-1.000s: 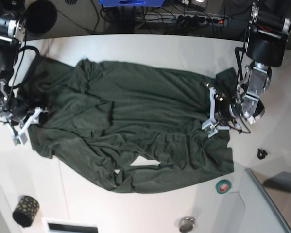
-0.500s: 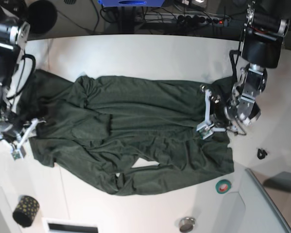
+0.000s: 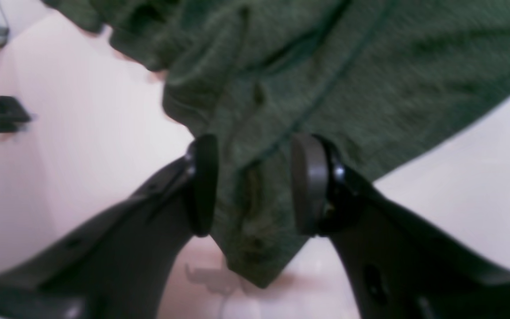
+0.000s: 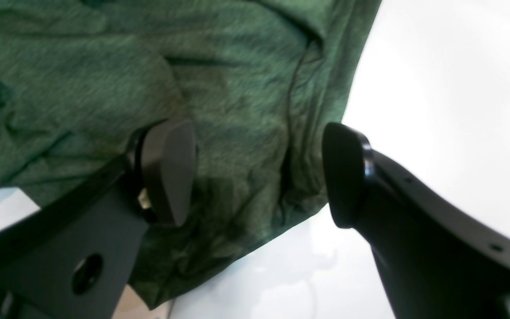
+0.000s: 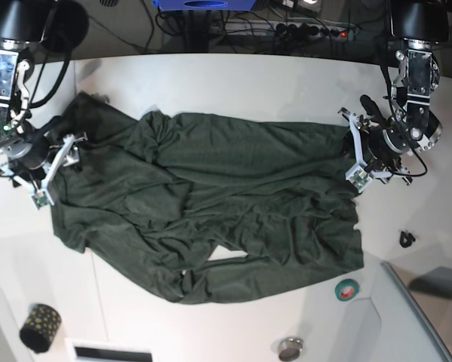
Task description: Layout the t-shirt on the table in an organized manner, then fold the t-shirt properly
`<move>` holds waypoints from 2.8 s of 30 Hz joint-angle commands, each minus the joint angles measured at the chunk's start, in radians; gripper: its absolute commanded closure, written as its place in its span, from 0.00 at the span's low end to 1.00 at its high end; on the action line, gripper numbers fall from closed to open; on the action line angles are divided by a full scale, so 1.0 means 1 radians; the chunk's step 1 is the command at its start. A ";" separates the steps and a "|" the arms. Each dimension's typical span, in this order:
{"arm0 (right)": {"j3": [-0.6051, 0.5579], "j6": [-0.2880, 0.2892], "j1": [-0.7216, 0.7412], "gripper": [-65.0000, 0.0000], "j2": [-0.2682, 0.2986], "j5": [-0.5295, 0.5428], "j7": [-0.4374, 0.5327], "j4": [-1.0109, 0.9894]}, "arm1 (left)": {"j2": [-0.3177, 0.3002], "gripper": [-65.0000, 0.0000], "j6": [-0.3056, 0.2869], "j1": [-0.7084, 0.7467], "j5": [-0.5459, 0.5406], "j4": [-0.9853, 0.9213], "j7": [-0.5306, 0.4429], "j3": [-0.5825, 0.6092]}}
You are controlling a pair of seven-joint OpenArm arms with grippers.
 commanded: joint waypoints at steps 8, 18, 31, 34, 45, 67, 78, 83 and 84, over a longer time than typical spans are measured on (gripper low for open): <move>-0.137 0.003 0.064 0.34 0.018 0.011 0.016 -0.035 | -0.005 0.58 0.005 0.162 -0.013 0.153 -0.017 -0.055; -0.149 0.003 0.170 0.35 0.015 0.011 0.022 -0.231 | 0.067 0.59 0.004 0.291 -0.047 0.256 -0.021 -0.283; -0.191 0.003 0.163 0.55 -0.014 0.011 0.021 -0.254 | 0.061 0.59 0.004 0.335 -0.199 0.197 -0.021 -0.386; -0.191 0.003 0.163 0.79 -0.014 0.011 0.016 -0.250 | 0.061 0.59 0.004 0.337 -0.199 0.196 -0.021 -0.386; -0.185 0.003 0.047 0.97 -0.009 0.011 -0.080 0.005 | 0.061 0.59 0.004 0.337 -0.200 0.113 -0.024 -0.394; -0.218 0.003 0.148 0.58 -0.017 0.015 -0.146 -0.144 | 0.066 0.59 0.004 0.351 -0.203 0.104 -0.024 -0.457; -0.218 0.003 0.168 0.98 -0.029 0.015 -0.122 -0.221 | 0.066 0.59 0.004 0.352 -0.200 0.102 -0.024 -0.457; -0.218 0.003 0.159 0.99 -0.029 0.015 -0.125 -0.188 | 0.066 0.59 0.004 0.352 -0.200 0.102 -0.024 -0.457; -0.218 0.003 0.147 0.99 -0.029 0.014 -0.127 -0.161 | 0.066 0.59 0.004 0.352 -0.200 0.102 -0.024 -0.457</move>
